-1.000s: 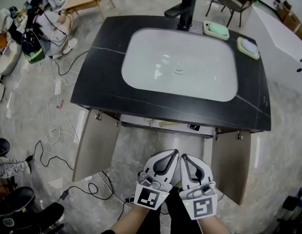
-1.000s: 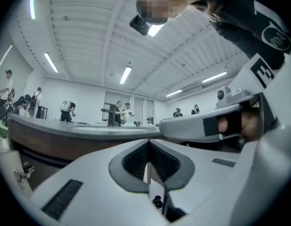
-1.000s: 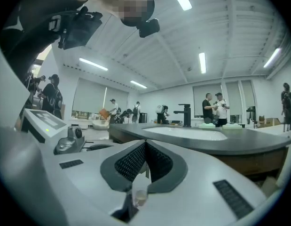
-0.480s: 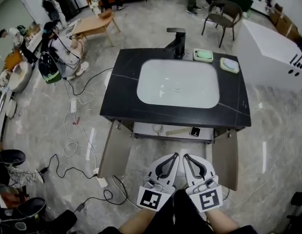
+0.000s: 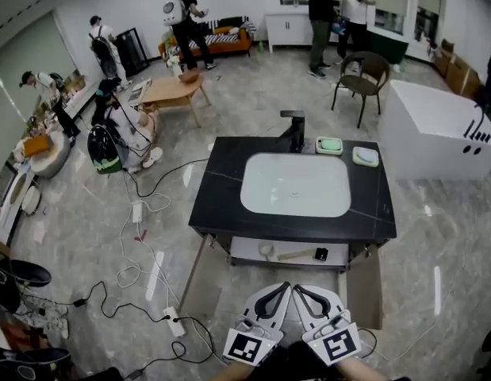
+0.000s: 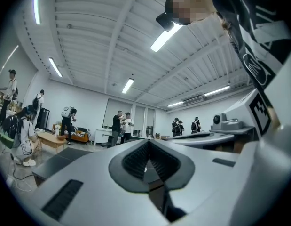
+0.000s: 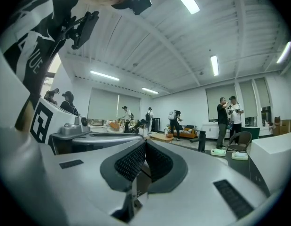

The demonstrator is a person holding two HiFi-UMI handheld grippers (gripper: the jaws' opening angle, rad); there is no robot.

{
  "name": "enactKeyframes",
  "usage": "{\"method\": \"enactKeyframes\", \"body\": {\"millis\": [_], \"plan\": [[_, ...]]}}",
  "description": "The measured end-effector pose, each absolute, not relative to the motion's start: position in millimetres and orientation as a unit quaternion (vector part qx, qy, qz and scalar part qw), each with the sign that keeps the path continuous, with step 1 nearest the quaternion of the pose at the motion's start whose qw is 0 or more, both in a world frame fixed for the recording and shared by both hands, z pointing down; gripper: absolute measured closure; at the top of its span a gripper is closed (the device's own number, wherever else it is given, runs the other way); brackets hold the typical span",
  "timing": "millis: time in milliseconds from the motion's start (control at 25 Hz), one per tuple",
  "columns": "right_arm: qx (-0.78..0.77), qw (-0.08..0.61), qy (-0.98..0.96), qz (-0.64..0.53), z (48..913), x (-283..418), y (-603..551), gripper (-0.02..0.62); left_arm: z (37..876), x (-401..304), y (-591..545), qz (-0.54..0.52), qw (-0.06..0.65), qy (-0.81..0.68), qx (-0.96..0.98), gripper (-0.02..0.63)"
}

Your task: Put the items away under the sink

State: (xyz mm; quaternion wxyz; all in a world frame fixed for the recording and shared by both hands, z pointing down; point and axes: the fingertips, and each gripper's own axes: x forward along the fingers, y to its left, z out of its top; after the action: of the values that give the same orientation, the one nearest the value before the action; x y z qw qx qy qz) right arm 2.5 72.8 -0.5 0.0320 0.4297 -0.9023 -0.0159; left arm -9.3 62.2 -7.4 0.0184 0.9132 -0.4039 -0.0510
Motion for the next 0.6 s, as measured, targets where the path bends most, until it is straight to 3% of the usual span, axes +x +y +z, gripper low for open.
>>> {"method": "enactKeyframes", "body": {"millis": [600], "plan": [[0.427,0.016,-0.902,-0.053,-57,5,59,0.565,-66,-5,40,-0.085,-0.029,-0.401,0.912,0.597]]}}
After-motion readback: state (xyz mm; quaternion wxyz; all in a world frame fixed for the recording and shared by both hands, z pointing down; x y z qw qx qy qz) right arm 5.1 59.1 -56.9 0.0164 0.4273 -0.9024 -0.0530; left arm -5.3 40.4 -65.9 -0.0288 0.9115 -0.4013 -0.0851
